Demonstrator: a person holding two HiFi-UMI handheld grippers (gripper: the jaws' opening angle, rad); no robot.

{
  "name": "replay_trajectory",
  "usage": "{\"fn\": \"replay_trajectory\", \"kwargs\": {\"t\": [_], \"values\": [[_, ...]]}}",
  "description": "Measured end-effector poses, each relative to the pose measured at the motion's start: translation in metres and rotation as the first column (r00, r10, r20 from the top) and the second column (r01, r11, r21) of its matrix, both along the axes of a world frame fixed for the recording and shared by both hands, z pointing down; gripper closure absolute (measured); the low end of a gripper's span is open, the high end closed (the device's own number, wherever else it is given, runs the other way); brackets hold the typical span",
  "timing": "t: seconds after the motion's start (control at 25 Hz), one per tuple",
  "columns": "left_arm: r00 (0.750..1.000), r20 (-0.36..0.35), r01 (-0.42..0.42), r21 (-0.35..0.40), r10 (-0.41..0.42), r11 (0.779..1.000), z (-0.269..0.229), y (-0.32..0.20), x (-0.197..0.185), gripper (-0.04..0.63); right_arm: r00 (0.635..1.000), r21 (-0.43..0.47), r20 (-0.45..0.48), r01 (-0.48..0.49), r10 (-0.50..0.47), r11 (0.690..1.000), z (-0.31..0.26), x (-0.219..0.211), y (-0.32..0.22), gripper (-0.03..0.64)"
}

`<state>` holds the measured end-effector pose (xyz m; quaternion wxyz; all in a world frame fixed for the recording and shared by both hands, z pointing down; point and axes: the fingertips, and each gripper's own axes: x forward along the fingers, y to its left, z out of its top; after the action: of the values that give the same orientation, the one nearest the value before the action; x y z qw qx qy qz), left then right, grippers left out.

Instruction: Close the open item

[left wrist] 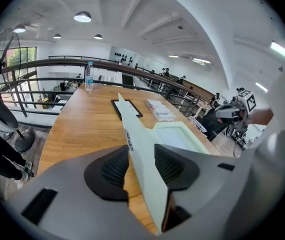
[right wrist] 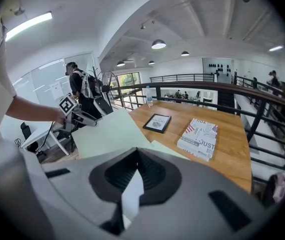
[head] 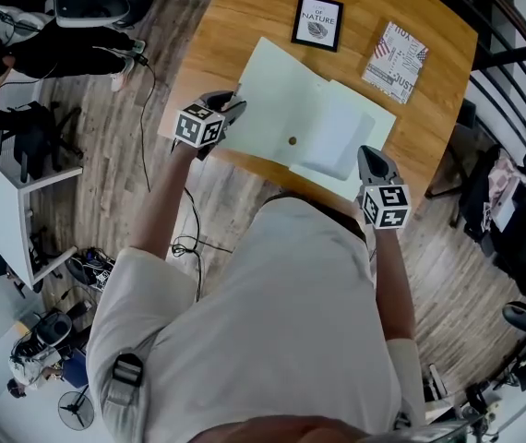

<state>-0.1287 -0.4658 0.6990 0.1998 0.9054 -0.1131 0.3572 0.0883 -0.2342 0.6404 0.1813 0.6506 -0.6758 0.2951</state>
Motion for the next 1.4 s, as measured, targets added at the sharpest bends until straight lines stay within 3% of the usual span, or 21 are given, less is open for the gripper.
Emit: {"fn": "replay_trajectory", "kwargs": {"t": [1.4], "values": [[0.986,-0.026,-0.161,0.076,0.163,0.984,-0.069,0.081,0.064,0.454,0.999,0.072,0.028,-0.027,0.025,0.997,-0.016,0.023,0.041,0.614]]}}
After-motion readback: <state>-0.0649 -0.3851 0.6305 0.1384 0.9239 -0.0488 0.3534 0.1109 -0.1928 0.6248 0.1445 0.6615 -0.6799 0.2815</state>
